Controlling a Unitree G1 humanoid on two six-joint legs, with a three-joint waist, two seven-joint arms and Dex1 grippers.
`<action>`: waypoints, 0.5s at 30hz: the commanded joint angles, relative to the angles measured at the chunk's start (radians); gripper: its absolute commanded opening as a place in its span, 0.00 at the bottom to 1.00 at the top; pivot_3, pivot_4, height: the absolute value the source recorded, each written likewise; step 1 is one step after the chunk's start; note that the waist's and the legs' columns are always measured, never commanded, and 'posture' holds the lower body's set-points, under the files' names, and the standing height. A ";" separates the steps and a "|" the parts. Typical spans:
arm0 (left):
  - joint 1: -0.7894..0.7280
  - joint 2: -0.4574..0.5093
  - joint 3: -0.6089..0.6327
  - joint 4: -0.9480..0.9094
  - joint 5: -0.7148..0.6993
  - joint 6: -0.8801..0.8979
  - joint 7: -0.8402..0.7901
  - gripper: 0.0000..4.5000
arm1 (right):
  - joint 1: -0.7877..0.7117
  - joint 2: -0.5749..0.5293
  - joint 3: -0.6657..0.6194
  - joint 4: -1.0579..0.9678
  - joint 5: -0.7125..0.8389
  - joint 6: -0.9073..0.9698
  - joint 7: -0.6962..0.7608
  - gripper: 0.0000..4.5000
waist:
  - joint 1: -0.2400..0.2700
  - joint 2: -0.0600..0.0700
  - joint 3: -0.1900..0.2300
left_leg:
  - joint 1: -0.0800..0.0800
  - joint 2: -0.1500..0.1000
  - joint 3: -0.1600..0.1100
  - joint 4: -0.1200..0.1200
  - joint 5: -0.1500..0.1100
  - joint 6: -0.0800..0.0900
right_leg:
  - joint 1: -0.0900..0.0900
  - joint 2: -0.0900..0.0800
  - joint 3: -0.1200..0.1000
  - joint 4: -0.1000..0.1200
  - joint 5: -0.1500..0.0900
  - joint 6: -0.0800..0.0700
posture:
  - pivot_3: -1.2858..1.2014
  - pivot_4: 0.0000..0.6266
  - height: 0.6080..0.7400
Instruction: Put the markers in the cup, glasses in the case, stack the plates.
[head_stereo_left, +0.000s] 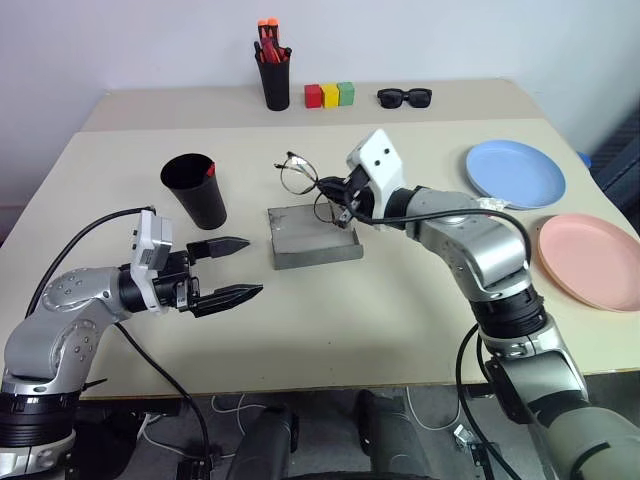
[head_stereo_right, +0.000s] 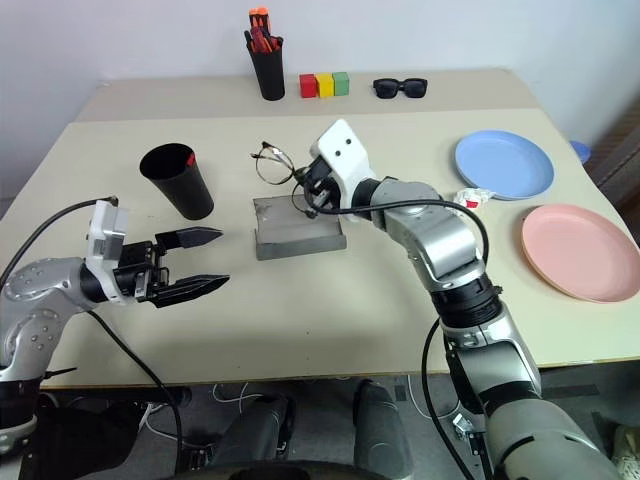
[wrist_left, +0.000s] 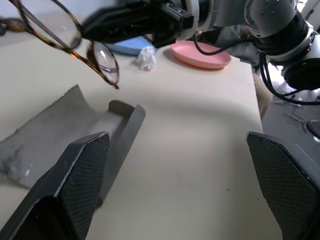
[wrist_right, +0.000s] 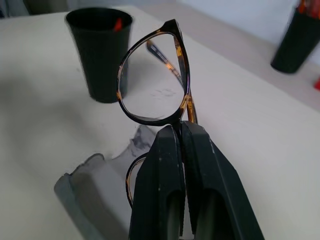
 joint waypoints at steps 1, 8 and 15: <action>0.019 -0.001 0.041 -0.045 -0.018 -0.028 0.010 1.00 | 0.021 -0.001 0.056 0.033 -0.072 -0.148 0.073 0.01 | -0.001 0.000 0.000 | 0.000 0.000 0.000 -0.001 0.000 0.000 | 0.000 0.000 0.000 0.000 0.000 0.000 | 0.52 0.24 1.00; 0.048 -0.003 0.042 -0.059 -0.024 -0.046 0.024 1.00 | 0.018 0.026 0.056 0.153 -0.153 -0.267 0.103 0.01 | -0.002 0.000 0.000 | 0.000 0.000 0.000 -0.001 0.001 -0.002 | -0.001 0.000 0.000 0.000 0.001 -0.001 | 0.52 0.24 1.00; 0.041 -0.004 0.035 -0.050 -0.020 -0.054 0.023 1.00 | -0.022 0.061 0.002 0.208 -0.155 -0.272 0.101 0.01 | -0.002 0.000 0.000 | 0.000 0.000 0.000 -0.002 0.001 -0.002 | -0.001 0.000 0.000 0.000 0.001 -0.001 | 0.52 0.24 1.00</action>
